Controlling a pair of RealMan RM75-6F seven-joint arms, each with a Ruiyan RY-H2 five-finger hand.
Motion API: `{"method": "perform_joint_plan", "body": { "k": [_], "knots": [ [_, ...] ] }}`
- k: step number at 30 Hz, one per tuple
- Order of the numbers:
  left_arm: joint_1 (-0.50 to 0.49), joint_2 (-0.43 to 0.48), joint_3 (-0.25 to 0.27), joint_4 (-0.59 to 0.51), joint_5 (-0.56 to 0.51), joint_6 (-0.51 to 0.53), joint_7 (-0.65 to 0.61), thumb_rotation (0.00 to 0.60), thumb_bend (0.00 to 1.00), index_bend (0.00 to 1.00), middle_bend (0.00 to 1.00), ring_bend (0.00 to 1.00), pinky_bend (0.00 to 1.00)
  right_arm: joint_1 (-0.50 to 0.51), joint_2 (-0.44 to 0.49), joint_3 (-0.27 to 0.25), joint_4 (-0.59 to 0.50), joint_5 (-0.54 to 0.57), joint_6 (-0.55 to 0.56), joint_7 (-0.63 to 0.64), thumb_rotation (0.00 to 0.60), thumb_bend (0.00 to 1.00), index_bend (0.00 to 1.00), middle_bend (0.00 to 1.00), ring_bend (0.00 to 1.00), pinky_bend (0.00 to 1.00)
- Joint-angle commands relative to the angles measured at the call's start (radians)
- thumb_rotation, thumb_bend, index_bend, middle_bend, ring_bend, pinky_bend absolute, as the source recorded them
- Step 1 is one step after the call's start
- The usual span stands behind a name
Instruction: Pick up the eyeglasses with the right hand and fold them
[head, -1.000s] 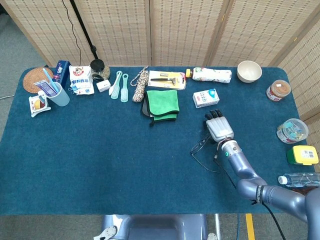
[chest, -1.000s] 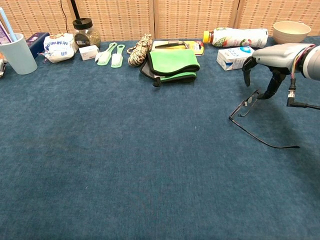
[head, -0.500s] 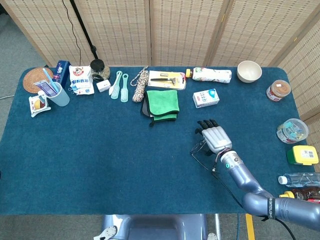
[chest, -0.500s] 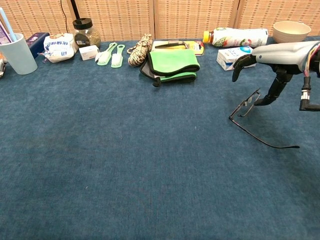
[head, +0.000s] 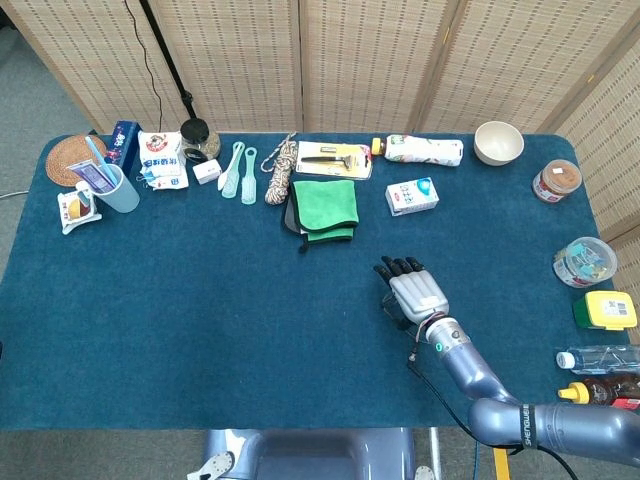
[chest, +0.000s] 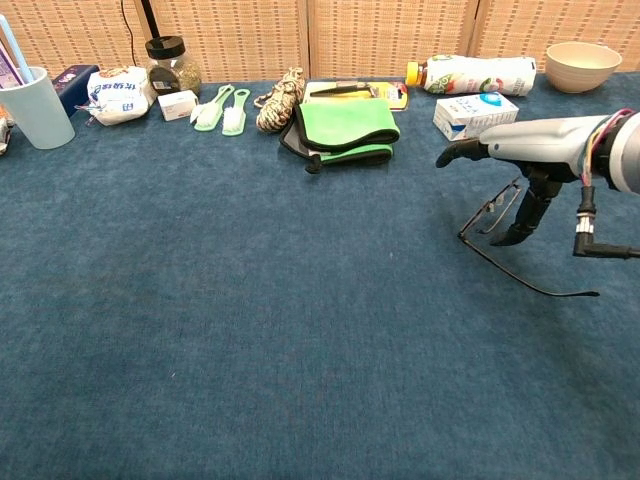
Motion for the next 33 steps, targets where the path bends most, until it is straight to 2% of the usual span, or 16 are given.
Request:
{"method": "perform_joint_plan", "body": {
  "k": [1,8,18,28,33],
  "knots": [
    [0.0,0.0,0.0,0.002,0.0,0.0,-0.004,0.494,0.38,0.11,0.02,0.09,0.0,0.016,-0.035,-0.008,0.007,0.038,0.03,-0.031,0.6,0.26,0.04,0.0,0.0,0.0],
    [0.001,-0.002,0.0,0.012,0.0,-0.001,-0.014,0.494,0.38,0.11,0.02,0.09,0.0,0.031,-0.1,-0.014,0.047,0.105,0.077,-0.069,0.6,0.25,0.03,0.0,0.0,0.0],
    [0.001,-0.003,0.001,0.014,0.005,-0.001,-0.017,0.495,0.38,0.11,0.02,0.09,0.0,0.027,-0.153,-0.022,0.113,0.135,0.104,-0.089,0.6,0.25,0.01,0.0,0.0,0.0],
    [0.003,-0.001,0.001,0.01,0.005,0.004,-0.013,0.496,0.38,0.12,0.02,0.09,0.0,0.019,-0.172,-0.029,0.157,0.133,0.108,-0.1,0.6,0.25,0.01,0.0,0.0,0.0],
    [0.0,-0.003,0.001,0.006,0.009,0.001,-0.008,0.495,0.38,0.12,0.02,0.09,0.0,0.01,-0.155,-0.024,0.126,0.126,0.114,-0.097,0.6,0.25,0.01,0.0,0.0,0.0]
  ]
}}
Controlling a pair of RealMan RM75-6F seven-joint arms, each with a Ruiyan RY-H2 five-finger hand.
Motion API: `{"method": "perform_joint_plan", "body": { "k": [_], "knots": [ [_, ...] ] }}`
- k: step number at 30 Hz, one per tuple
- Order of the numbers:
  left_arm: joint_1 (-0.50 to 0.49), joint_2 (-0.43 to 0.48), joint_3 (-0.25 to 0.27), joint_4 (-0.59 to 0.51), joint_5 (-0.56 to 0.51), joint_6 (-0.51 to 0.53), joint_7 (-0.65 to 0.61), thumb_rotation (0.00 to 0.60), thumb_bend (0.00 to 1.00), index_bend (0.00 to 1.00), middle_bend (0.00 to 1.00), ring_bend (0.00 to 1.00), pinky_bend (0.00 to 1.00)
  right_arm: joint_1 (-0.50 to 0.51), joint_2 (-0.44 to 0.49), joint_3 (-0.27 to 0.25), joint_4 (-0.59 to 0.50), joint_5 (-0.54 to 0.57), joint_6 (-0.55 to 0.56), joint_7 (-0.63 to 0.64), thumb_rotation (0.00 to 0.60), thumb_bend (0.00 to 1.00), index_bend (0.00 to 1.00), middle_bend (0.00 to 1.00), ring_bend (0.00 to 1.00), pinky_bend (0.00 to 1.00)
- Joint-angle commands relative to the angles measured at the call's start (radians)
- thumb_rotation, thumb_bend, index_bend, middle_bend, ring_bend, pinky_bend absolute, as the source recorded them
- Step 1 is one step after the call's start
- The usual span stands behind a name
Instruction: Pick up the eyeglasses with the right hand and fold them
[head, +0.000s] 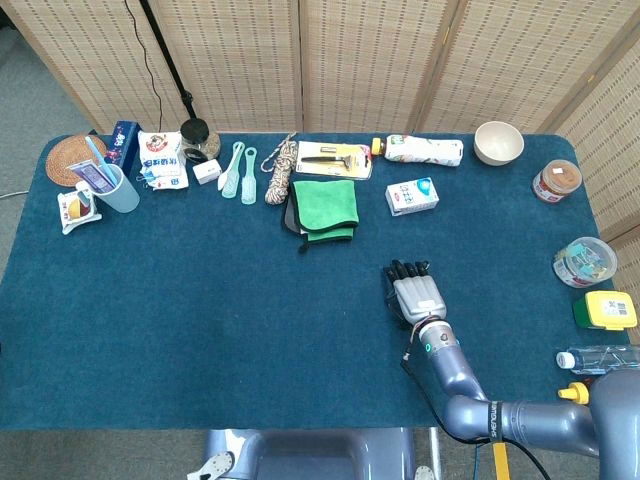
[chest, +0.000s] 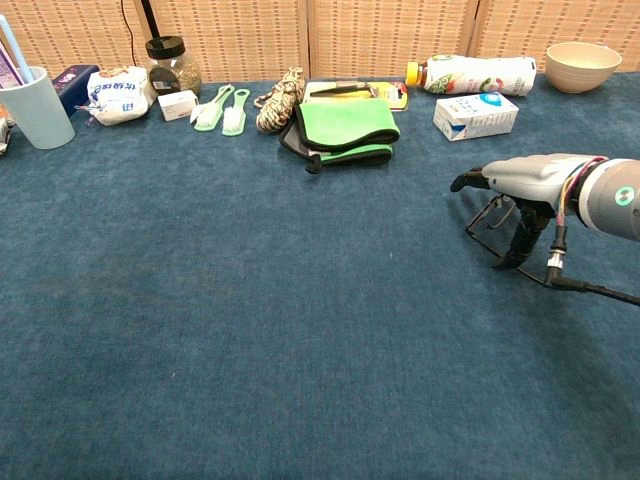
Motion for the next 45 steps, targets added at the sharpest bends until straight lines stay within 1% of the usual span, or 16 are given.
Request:
{"method": "perform_joint_plan", "body": {
  "k": [1,10,14,17,22,30,40,45],
  "knots": [
    [-0.002,-0.001,0.0,-0.001,0.002,-0.001,0.001,0.495,0.38,0.12,0.02,0.09,0.0,-0.004,0.012,0.004,-0.021,-0.005,0.008,-0.002,0.6,0.25,0.01,0.0,0.0,0.0],
    [-0.001,-0.005,-0.001,0.005,-0.002,-0.002,-0.004,0.494,0.38,0.12,0.02,0.09,0.0,-0.007,0.005,0.0,-0.002,0.012,0.001,-0.017,0.6,0.25,0.03,0.0,0.0,0.0],
    [-0.002,-0.007,-0.001,0.007,0.0,-0.002,-0.005,0.495,0.38,0.14,0.02,0.09,0.0,-0.009,-0.002,-0.003,0.01,0.005,0.012,-0.027,0.6,0.25,0.04,0.0,0.0,0.0],
    [-0.003,-0.008,-0.002,0.008,0.001,-0.001,-0.005,0.494,0.38,0.15,0.02,0.09,0.0,-0.013,-0.004,-0.001,0.012,0.001,0.028,-0.034,0.6,0.25,0.08,0.0,0.0,0.0],
    [-0.004,-0.01,-0.002,0.009,0.004,-0.003,-0.008,0.496,0.38,0.15,0.02,0.09,0.0,-0.019,-0.005,-0.001,0.01,-0.007,0.044,-0.043,0.6,0.25,0.18,0.0,0.0,0.0],
    [-0.005,-0.011,-0.002,0.015,0.007,-0.002,-0.012,0.494,0.38,0.16,0.02,0.09,0.0,-0.03,-0.009,0.0,0.019,-0.019,0.048,-0.048,0.6,0.25,0.24,0.0,0.0,0.0],
    [-0.008,-0.014,-0.004,0.015,0.008,-0.002,-0.013,0.494,0.38,0.16,0.02,0.09,0.0,-0.03,-0.002,0.015,0.015,-0.001,0.056,-0.075,0.6,0.25,0.23,0.0,0.0,0.0],
    [-0.01,-0.015,-0.004,0.015,0.008,-0.004,-0.012,0.495,0.38,0.16,0.02,0.09,0.0,-0.032,-0.004,0.019,0.022,0.003,0.057,-0.082,0.6,0.25,0.25,0.0,0.0,0.0]
  ]
}}
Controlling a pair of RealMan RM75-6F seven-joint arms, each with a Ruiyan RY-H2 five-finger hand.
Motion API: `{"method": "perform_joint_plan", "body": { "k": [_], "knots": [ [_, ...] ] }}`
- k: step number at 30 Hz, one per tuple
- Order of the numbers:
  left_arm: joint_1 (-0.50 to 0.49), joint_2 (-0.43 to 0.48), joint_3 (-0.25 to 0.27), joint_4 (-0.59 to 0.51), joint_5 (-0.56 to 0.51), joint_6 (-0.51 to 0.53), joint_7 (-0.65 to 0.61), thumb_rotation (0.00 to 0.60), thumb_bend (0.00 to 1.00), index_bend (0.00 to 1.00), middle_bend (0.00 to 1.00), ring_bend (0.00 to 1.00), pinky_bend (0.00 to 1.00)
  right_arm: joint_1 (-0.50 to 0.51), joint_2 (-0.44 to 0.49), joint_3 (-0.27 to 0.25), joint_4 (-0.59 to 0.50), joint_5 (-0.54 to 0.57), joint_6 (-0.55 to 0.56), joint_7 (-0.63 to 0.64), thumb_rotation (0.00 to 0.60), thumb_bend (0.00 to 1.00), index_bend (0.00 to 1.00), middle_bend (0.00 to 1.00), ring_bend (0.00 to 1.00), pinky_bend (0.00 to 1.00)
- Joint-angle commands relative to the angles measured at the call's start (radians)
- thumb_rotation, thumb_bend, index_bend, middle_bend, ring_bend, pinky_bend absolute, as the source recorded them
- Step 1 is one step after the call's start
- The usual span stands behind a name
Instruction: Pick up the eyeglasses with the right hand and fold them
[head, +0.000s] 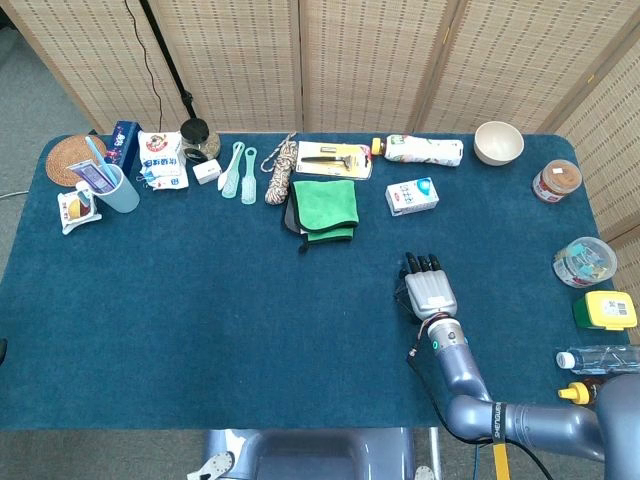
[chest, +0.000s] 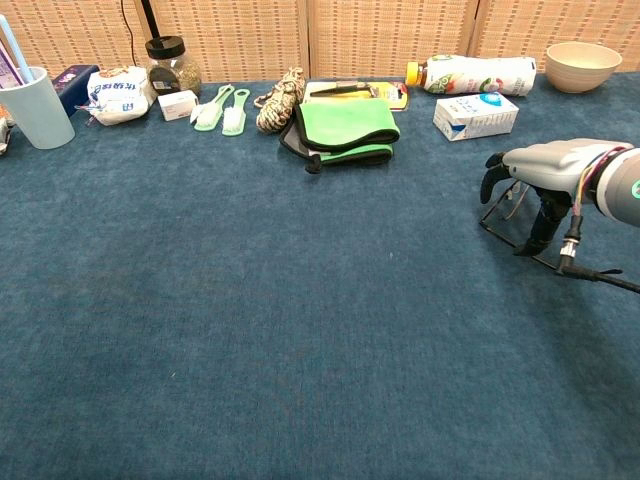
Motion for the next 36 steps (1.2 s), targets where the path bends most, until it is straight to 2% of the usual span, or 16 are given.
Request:
{"method": "perform_joint_plan", "body": {
  "k": [1,17,36],
  "knots": [
    [0.0,-0.001,0.0,0.0,0.0,0.0,0.001,0.496,0.38,0.16,0.02,0.09,0.0,-0.001,-0.003,0.001,0.006,-0.001,0.0,-0.002,0.6,0.25,0.27,0.0,0.0,0.0],
    [0.002,-0.001,0.002,0.004,-0.004,-0.002,0.004,0.495,0.38,0.16,0.02,0.09,0.0,-0.008,-0.021,0.011,0.069,-0.023,-0.032,0.013,0.6,0.25,0.38,0.02,0.0,0.0],
    [0.001,0.004,0.001,-0.009,-0.008,-0.001,0.021,0.496,0.38,0.16,0.02,0.09,0.0,-0.013,-0.029,0.025,0.152,-0.09,-0.086,0.06,0.6,0.25,0.55,0.15,0.0,0.0]
  ]
}}
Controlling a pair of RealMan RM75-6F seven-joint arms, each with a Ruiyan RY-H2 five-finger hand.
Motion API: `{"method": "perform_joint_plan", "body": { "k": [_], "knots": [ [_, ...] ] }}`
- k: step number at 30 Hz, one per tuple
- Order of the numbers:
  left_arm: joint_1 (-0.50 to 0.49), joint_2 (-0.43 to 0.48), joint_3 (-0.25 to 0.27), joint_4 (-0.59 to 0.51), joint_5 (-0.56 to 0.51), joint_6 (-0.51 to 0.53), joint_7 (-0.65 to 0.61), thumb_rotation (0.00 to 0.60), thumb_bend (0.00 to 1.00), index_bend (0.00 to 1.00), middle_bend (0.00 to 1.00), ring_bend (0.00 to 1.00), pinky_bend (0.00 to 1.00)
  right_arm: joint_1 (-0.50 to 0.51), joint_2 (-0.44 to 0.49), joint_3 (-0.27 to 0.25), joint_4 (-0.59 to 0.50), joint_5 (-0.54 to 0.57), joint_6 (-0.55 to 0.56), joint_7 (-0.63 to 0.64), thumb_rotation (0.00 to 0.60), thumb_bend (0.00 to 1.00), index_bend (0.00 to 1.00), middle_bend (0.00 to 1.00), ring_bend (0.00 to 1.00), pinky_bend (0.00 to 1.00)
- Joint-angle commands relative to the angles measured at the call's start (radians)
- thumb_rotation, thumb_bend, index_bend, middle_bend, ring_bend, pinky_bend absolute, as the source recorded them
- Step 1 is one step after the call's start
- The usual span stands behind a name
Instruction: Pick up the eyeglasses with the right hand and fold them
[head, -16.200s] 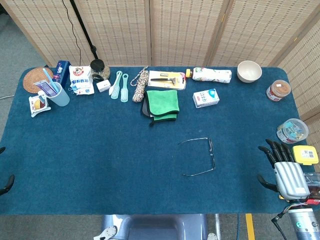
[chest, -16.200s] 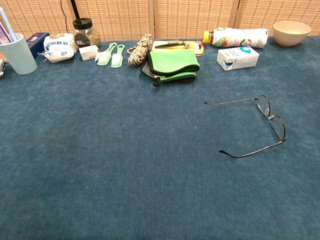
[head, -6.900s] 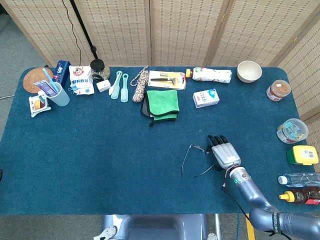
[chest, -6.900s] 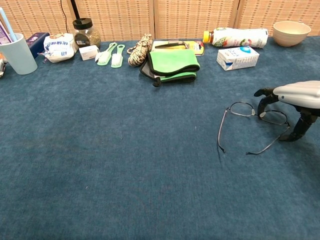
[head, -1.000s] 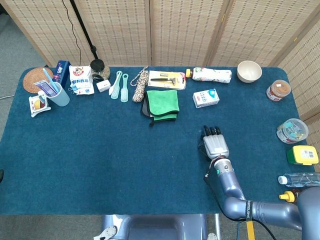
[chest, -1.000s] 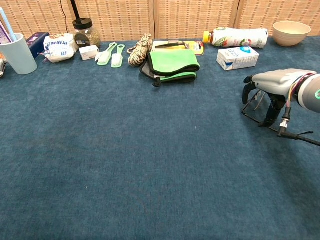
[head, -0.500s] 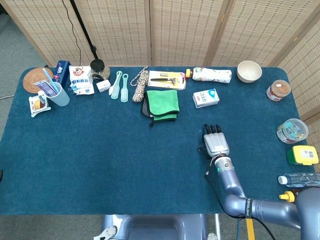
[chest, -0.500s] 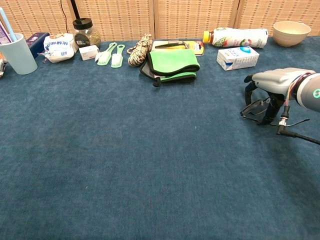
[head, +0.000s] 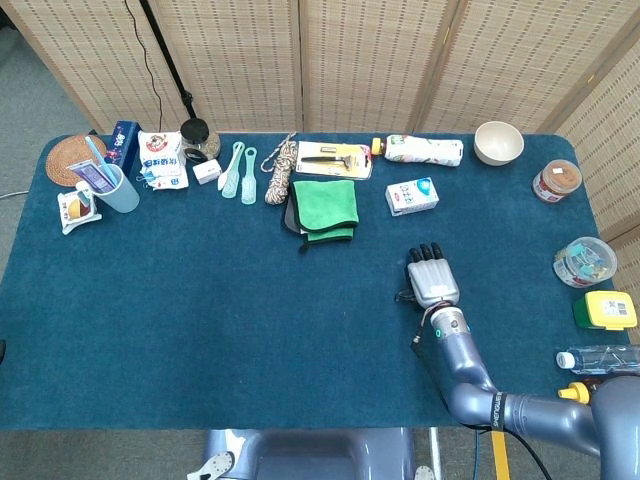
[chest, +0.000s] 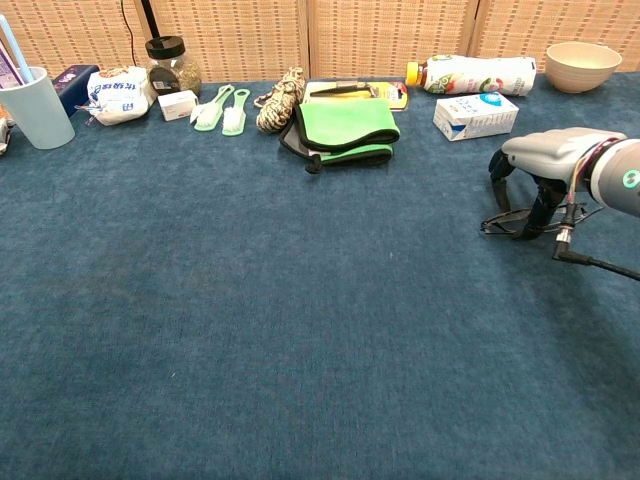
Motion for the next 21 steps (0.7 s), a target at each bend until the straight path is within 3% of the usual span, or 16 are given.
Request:
{"method": "perform_joint_plan", "body": {
  "k": [1,14,21],
  "knots": [
    [0.0,0.0,0.0,-0.001,-0.001,0.0,0.001,0.495,0.38,0.16,0.02,0.09,0.0,-0.001,-0.001,0.002,0.008,-0.007,-0.004,0.005,0.6,0.25,0.56,0.16,0.0,0.0],
    [-0.005,0.001,0.0,-0.009,0.001,-0.005,0.01,0.494,0.38,0.16,0.02,0.09,0.0,-0.017,-0.01,0.007,0.052,-0.048,-0.013,0.039,0.6,0.25,0.61,0.2,0.03,0.0],
    [-0.007,0.001,0.0,-0.015,0.009,-0.004,0.011,0.496,0.38,0.16,0.02,0.09,0.0,-0.04,0.023,-0.005,0.005,-0.057,0.002,0.039,0.6,0.25,0.53,0.17,0.02,0.0]
  ]
}}
